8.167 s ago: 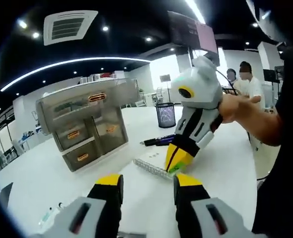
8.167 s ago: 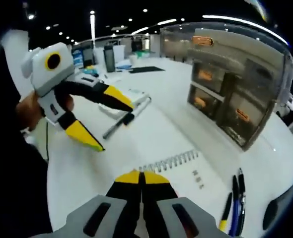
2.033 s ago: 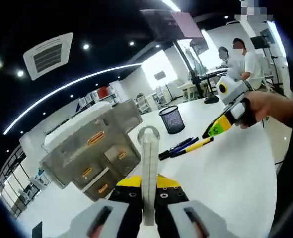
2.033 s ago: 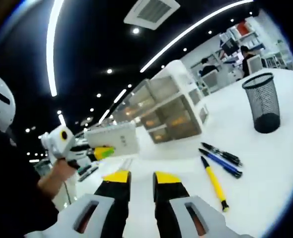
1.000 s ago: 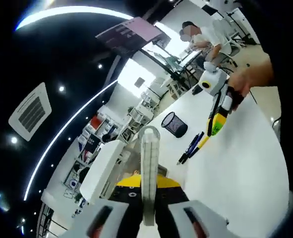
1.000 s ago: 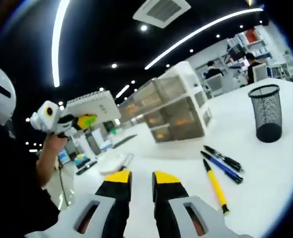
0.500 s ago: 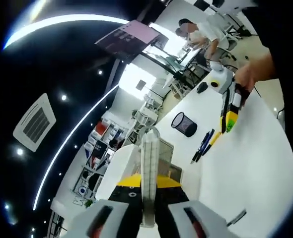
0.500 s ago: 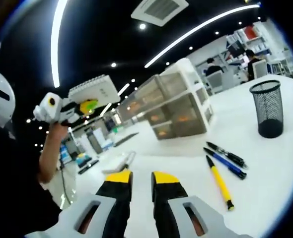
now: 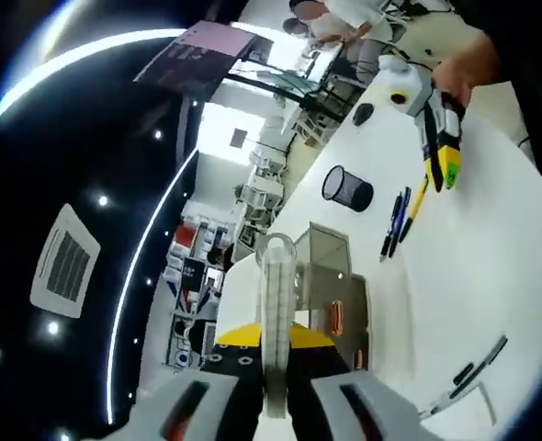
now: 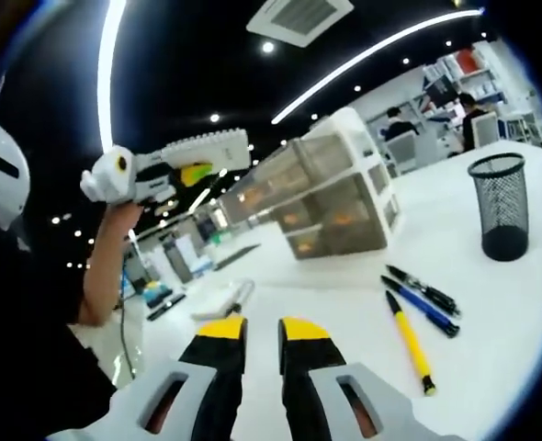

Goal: Pick up the scattered pens and sticky notes one by one and arrange them into an orderly layout on the desk, lining the pens up parallel to each other and squaring the sticky note stack until the whole desk area is clear and organized

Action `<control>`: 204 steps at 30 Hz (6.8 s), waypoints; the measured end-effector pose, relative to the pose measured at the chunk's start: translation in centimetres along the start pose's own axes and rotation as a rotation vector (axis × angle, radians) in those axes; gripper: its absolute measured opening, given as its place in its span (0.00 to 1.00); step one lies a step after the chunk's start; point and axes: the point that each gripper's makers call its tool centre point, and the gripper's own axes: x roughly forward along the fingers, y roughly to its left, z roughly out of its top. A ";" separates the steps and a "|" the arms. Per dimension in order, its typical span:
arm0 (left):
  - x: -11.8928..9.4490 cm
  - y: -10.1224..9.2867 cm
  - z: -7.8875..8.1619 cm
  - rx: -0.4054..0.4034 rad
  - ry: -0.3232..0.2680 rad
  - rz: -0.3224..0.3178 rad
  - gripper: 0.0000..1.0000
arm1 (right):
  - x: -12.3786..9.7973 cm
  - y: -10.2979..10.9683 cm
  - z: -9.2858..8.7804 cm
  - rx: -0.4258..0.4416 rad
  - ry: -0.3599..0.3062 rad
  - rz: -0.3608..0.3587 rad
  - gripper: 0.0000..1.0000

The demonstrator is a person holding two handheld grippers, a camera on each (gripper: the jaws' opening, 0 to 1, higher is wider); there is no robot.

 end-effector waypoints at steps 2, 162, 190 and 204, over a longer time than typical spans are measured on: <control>0.8 0.5 -0.4 0.025 0.023 -0.001 0.07 | -0.1 -0.1 -0.2 0.001 0.004 -0.001 0.13; -8.3 -9.1 -8.7 -1.142 -0.172 0.125 0.48 | 3.9 4.0 -0.9 -0.151 0.076 -0.059 0.34; -17.4 -13.0 -11.2 -1.274 0.078 0.314 0.41 | 7.3 8.8 -1.2 -0.328 0.307 0.200 0.33; -21.9 -15.5 -13.2 -1.299 0.197 0.372 0.42 | 13.2 11.5 -4.1 -0.408 0.418 0.286 0.25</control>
